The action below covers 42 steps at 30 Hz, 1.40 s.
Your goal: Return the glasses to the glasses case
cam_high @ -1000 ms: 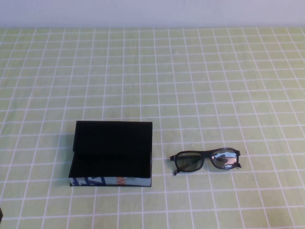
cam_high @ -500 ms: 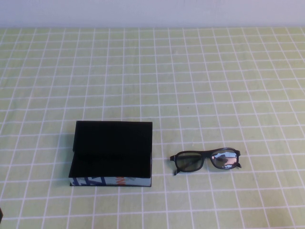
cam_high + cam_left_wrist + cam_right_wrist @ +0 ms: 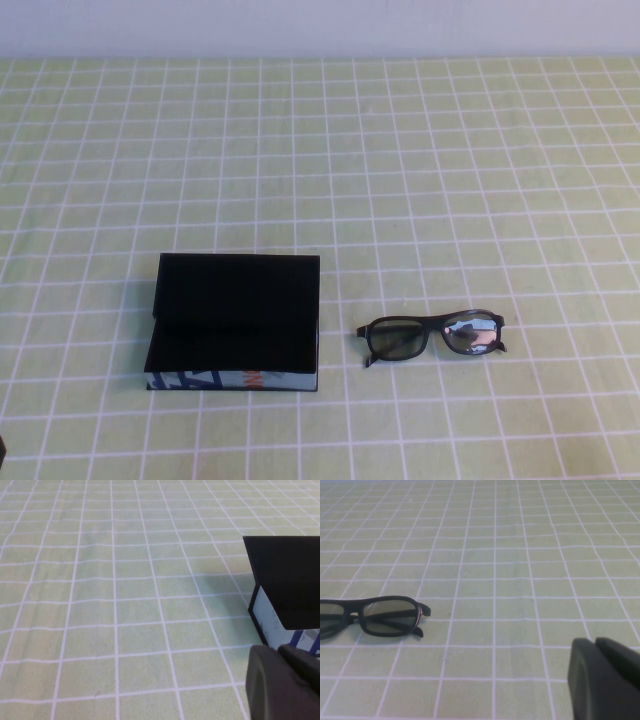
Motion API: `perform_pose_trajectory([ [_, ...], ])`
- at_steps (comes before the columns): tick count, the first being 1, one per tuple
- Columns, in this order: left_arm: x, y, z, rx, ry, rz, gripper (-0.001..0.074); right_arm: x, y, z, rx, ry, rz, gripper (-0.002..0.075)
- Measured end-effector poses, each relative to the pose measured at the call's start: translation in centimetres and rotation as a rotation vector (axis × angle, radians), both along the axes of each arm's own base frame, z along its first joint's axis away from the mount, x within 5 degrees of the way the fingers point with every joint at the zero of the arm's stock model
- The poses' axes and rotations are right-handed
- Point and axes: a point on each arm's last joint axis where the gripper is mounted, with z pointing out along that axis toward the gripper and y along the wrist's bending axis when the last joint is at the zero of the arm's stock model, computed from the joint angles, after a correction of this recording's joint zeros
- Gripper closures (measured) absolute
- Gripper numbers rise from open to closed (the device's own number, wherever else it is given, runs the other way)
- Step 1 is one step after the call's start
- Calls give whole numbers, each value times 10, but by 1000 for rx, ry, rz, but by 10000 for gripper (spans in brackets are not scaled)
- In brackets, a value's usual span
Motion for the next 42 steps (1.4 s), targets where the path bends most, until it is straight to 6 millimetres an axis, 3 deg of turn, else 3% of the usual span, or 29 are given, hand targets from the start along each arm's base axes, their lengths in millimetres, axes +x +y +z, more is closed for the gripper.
perform_pose_trajectory([
  [4, 0, 0, 0, 0, 0, 0, 736, 0, 2, 1, 86, 3, 5, 743],
  [14, 0, 0, 0, 0, 0, 0, 736, 0, 11, 15, 736, -23, 3, 743],
  [23, 0, 0, 0, 0, 0, 0, 736, 0, 13, 19, 917, -4, 14, 743],
  [27, 0, 0, 0, 0, 0, 0, 736, 1, 23, 42, 900, 94, 100, 743],
  [31, 0, 0, 0, 0, 0, 0, 736, 14, 36, 72, 742, 307, 185, 743],
  [35, 0, 0, 0, 0, 0, 0, 736, 43, 43, 90, 510, 599, 246, 743],
  [42, 0, 0, 0, 0, 0, 0, 736, 113, 45, 107, 200, 865, 359, 743],
])
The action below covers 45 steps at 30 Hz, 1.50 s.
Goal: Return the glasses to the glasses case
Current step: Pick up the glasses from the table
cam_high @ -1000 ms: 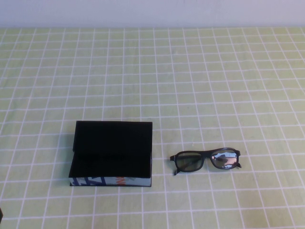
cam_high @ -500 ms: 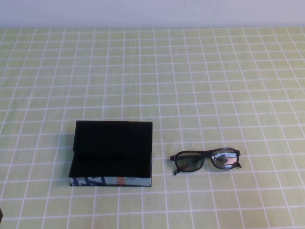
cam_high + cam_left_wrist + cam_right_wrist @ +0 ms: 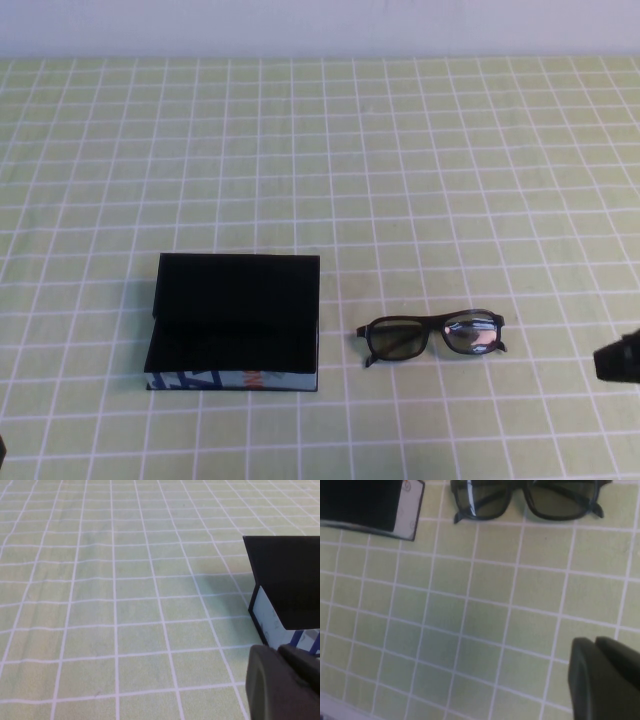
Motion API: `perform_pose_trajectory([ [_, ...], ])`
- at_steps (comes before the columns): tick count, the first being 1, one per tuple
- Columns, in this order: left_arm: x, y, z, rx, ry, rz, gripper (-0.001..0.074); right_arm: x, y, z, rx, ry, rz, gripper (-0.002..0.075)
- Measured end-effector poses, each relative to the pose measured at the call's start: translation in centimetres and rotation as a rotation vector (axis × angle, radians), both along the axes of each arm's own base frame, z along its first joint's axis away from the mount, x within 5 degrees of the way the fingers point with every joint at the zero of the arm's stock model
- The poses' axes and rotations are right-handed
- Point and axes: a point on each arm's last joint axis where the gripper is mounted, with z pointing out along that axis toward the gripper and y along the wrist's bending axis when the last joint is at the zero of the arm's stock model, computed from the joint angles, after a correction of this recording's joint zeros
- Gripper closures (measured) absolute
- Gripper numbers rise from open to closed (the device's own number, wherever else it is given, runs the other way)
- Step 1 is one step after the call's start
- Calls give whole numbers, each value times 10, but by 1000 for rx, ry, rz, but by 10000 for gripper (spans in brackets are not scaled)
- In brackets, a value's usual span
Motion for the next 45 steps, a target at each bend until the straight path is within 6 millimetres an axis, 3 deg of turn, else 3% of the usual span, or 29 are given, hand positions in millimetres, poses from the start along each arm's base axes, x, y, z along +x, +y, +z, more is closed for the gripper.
perform_pose_trajectory([
  [4, 0, 0, 0, 0, 0, 0, 736, 41, 20, 6, -61, 4, 168, 743],
  [10, 0, 0, 0, 0, 0, 0, 736, 96, 76, 5, -197, -95, 552, 743],
  [13, 0, 0, 0, 0, 0, 0, 736, 116, 100, 4, -248, -120, 685, 743],
  [17, 0, 0, 0, 0, 0, 0, 736, 136, 114, -9, -350, -123, 852, 743],
  [22, 0, 0, 0, 0, 0, 0, 736, 152, 125, -31, -402, -117, 1040, 687],
  [30, 0, 0, 0, 0, 0, 0, 736, 169, 132, -49, -515, -237, 1272, 336],
  [33, 0, 0, 0, 0, 0, 0, 736, 174, 133, -53, -546, -279, 1314, 262],
  [45, 0, 0, 0, 0, 0, 0, 736, 180, 140, -71, -570, -297, 1370, 228],
])
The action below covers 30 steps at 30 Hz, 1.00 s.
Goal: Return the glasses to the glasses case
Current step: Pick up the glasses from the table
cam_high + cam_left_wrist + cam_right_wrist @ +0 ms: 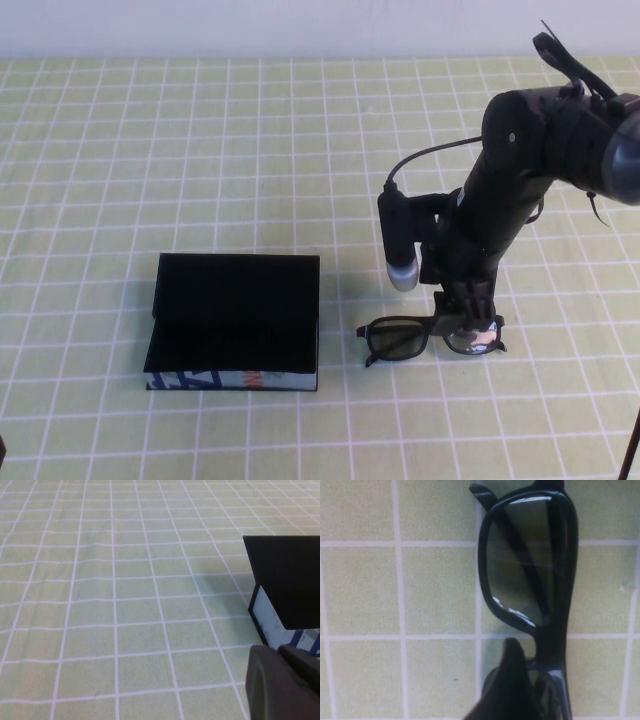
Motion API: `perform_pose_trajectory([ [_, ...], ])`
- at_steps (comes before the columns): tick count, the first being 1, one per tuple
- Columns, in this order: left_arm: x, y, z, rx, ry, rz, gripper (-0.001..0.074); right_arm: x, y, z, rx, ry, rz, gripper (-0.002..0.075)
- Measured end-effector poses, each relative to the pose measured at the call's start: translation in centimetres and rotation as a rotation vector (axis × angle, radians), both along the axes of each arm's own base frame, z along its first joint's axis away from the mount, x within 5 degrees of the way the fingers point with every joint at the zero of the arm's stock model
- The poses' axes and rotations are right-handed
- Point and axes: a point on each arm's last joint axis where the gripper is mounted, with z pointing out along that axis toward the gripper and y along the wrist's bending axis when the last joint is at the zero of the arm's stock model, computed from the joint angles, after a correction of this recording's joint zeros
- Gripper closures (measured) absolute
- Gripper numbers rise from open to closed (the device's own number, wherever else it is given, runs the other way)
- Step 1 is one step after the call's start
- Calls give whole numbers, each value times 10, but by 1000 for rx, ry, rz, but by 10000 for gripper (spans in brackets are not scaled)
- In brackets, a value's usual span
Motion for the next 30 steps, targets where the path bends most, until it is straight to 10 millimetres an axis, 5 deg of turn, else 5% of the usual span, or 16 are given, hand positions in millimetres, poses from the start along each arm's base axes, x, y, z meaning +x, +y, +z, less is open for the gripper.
perform_pose_trajectory([
  [21, 0, 0, 0, 0, 0, 0, 736, 8, 4, -27, -16, 20, -6, 228],
  [30, 0, 0, 0, 0, 0, 0, 736, 6, 9, -27, -16, 19, 8, 309],
])
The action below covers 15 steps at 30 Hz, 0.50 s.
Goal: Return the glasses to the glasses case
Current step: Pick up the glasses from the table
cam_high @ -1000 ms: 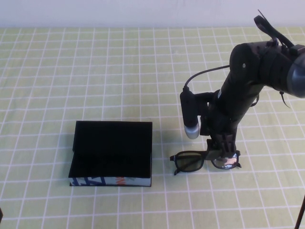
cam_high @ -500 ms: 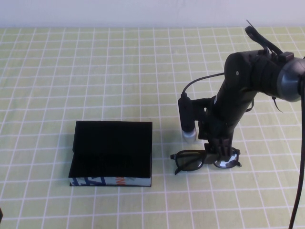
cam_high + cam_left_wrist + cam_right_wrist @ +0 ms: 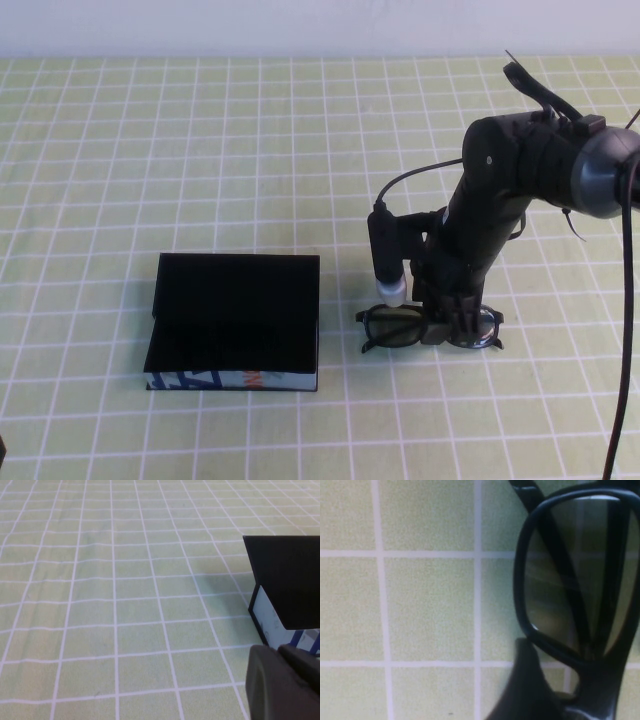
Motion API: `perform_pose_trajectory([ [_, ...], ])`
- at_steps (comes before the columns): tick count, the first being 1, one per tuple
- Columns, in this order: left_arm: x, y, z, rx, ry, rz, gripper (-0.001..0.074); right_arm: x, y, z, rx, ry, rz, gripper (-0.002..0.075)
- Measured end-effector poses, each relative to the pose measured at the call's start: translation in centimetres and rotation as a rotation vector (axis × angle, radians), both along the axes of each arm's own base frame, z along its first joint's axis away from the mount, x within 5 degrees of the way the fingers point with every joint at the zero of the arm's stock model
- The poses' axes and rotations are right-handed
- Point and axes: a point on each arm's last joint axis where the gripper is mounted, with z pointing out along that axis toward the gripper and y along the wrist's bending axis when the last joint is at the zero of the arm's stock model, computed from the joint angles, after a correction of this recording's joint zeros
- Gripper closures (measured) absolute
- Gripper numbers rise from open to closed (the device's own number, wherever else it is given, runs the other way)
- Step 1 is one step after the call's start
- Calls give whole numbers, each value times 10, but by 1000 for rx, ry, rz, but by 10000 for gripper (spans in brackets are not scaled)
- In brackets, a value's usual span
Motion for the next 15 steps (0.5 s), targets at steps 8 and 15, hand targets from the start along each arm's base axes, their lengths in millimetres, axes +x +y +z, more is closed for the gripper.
perform_pose_trajectory([
  [8, 0, 0, 0, 0, 0, 0, 736, -2, 1, 0, -5, 6, 7, 340],
  [15, 0, 0, 0, 0, 0, 0, 736, -4, 0, 0, -18, 31, -8, 417],
])
